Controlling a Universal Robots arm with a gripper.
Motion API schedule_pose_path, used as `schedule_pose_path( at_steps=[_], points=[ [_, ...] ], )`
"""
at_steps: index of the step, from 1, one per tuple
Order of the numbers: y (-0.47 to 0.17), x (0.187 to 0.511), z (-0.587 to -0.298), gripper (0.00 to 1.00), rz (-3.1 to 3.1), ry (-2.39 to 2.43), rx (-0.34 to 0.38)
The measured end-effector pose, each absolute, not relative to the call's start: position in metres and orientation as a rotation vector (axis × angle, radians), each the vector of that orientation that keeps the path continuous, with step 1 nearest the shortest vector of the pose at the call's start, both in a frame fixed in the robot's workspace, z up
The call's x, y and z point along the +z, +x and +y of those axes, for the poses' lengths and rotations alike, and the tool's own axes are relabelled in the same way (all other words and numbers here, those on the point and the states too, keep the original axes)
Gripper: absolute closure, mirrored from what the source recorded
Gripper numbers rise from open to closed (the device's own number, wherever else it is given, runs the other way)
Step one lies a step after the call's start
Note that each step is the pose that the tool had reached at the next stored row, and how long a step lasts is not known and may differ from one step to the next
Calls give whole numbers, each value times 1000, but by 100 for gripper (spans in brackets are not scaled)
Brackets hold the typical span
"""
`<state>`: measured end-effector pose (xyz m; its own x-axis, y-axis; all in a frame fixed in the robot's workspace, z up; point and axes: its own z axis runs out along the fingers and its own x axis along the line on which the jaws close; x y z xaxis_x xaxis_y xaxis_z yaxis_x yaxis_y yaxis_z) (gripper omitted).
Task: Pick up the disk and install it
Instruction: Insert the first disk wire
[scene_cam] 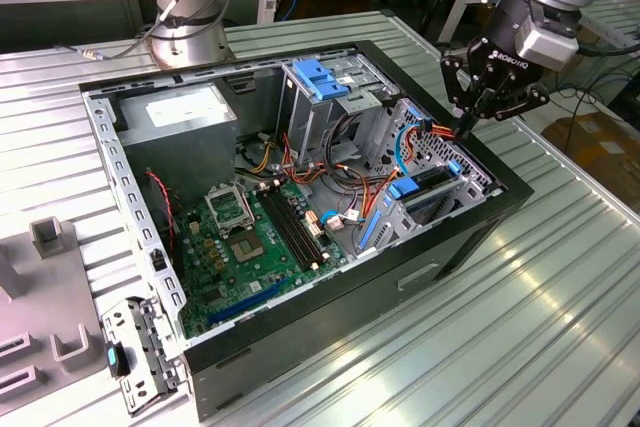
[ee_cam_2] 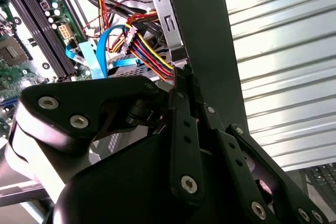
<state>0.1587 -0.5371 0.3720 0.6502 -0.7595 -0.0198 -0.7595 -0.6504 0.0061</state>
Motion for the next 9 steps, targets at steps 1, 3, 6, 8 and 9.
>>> schedule_pose_path(
  at_steps=[1,3,6,8,9],
  points=[
    [158,372,-537,84,1327,-2844,32],
    [157,372,-537,84,1348,-2834,32],
    [156,372,-537,84,1430,-2793,32],
    [149,372,-537,84,1441,-2787,32],
    [149,372,-537,84,1457,-2779,32]
  ],
)
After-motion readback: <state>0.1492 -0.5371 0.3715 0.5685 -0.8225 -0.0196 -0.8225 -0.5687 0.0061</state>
